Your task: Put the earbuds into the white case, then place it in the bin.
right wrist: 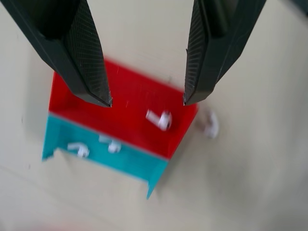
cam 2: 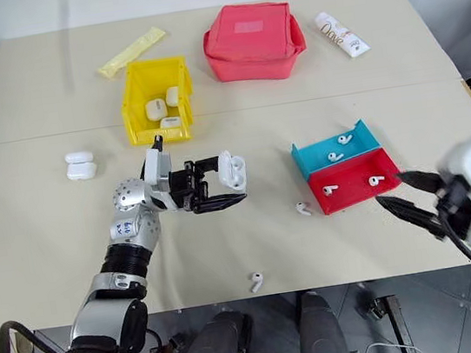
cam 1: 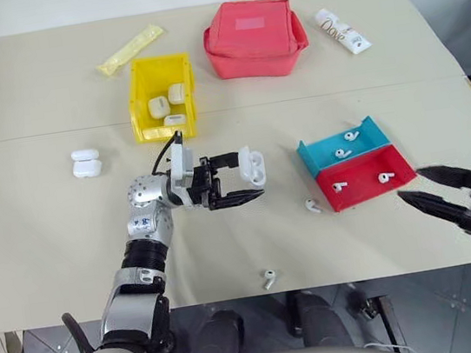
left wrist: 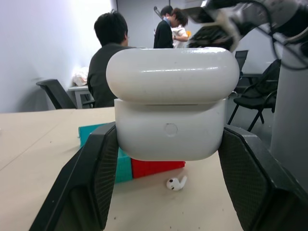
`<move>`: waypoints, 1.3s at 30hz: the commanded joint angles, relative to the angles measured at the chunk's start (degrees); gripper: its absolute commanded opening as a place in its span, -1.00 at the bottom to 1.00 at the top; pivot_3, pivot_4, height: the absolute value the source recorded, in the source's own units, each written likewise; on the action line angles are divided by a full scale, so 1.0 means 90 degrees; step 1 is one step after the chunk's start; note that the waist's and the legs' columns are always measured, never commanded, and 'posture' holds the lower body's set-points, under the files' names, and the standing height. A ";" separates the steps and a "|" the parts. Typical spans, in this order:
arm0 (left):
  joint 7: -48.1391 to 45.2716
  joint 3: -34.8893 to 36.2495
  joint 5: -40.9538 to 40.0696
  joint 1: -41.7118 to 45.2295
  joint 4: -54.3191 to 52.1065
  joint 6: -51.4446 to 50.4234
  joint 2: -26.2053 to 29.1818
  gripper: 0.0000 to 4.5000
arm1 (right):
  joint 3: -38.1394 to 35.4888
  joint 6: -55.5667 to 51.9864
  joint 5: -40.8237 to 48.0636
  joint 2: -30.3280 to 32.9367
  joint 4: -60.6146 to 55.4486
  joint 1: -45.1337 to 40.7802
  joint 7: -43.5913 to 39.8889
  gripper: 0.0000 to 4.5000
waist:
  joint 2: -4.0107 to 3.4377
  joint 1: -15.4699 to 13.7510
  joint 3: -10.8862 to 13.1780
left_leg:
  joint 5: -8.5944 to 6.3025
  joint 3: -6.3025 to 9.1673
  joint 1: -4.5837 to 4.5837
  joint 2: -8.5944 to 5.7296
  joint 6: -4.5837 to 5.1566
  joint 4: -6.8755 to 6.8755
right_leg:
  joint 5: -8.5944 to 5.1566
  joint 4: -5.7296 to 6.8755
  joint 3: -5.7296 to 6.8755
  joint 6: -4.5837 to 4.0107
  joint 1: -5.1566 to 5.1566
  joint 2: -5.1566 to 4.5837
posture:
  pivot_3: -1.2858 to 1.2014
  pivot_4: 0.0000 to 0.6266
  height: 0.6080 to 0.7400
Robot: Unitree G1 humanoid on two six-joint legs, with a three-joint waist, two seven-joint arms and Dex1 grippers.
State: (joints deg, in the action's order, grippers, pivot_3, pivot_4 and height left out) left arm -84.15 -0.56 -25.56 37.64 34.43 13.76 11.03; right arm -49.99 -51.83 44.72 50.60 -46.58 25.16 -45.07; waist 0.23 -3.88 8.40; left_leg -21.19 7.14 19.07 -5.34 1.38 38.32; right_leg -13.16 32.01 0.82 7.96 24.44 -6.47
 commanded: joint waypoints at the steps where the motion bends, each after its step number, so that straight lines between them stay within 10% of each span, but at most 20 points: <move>1: 0.0050 0.0038 -0.0081 -0.0197 -0.0450 -0.0093 0.0043 0.22 | -0.0885 -0.0087 0.0071 -0.0135 -0.0333 0.0608 -0.0323 0.08 | 0.0000 -0.0004 -0.0001 | 0.0000 -0.0001 -0.0001 0.0000 0.0000 -0.0001 | 0.0000 -0.0001 -0.0001 0.0000 0.0000 0.0000 | 0.03 -0.52 1.00; 10: 0.0219 0.0069 -0.0204 -0.0816 -0.1477 -0.0541 0.0326 0.22 | -0.1744 -0.0061 0.0291 -0.0231 -0.0664 0.1438 -0.0601 0.98 | 0.0001 -0.0066 -0.0001 | -0.0003 -0.0005 -0.0002 0.0000 0.0002 -0.0002 | 0.0000 -0.0011 -0.0009 0.0000 -0.0001 -0.0002 | 0.03 -0.52 1.00; 21: 0.0565 -0.0004 -0.0241 -0.1198 -0.2096 -0.0795 0.0406 0.22 | -0.1708 -0.0454 0.0227 0.0459 -0.0816 0.1322 -0.0415 0.98 | 0.0003 -0.0088 0.0000 | -0.0003 -0.0006 -0.0003 0.0000 0.0002 -0.0001 | 0.0000 -0.0014 -0.0011 0.0000 -0.0001 -0.0002 | 0.03 -0.52 1.00; 25: 0.0640 -0.0016 -0.0246 -0.1271 -0.2202 -0.0816 0.0390 0.22 | -0.1434 -0.0535 0.0149 0.0781 -0.0694 0.0988 -0.0303 0.57 | 0.0004 -0.0087 0.0000 | -0.0003 -0.0007 -0.0002 0.0001 0.0002 -0.0001 | 0.0000 -0.0014 -0.0010 0.0000 0.0000 -0.0002 | 0.03 -0.52 1.00; 39: 0.0737 -0.0284 -0.0253 -0.1714 -0.2918 -0.0893 0.0415 0.22 | 0.2017 0.0908 -0.1511 0.3022 0.1162 -0.0973 -0.1079 0.16 | 0.0002 -0.0076 0.0000 | -0.0002 -0.0009 -0.0001 -0.0001 -0.0001 0.0008 | -0.0002 -0.0017 -0.0002 -0.0004 0.0001 -0.0005 | 0.03 -0.52 1.00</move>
State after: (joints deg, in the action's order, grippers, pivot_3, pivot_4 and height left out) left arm -77.48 -2.74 -26.76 22.32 10.99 5.57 14.64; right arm -34.35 -47.18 33.66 76.11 -37.99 17.79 -52.89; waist 0.24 -4.57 8.40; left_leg -21.21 7.06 19.06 -5.34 1.38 38.38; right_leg -13.18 31.86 0.80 7.92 24.46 -6.52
